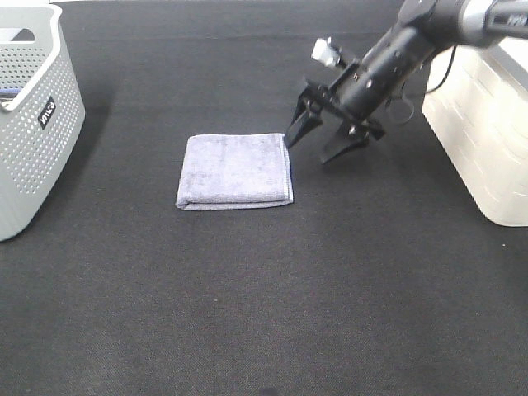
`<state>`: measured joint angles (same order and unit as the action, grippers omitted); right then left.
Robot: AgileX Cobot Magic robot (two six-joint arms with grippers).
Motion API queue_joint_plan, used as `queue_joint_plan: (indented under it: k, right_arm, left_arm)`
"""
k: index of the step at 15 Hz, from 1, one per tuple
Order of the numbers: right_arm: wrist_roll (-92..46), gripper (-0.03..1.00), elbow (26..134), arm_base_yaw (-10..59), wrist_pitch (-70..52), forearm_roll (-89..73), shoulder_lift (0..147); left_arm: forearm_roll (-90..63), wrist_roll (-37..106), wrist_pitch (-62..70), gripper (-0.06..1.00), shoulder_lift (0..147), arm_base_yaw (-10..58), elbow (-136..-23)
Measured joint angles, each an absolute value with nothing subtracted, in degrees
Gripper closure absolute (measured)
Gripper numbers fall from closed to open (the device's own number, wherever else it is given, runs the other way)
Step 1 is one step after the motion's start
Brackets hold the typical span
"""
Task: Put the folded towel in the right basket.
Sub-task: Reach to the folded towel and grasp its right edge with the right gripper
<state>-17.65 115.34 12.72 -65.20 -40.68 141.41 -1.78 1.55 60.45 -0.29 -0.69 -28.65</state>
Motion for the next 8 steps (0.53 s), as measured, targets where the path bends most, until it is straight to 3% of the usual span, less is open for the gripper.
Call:
queue_joint_plan:
  k: [8]
  right_arm:
    - [-21.08,0.26,116.20,12.72,-61.88,-46.24,146.51]
  left_arm:
    - [-1.78,1.55,60.45,-0.03,-0.29,-0.69,-28.65]
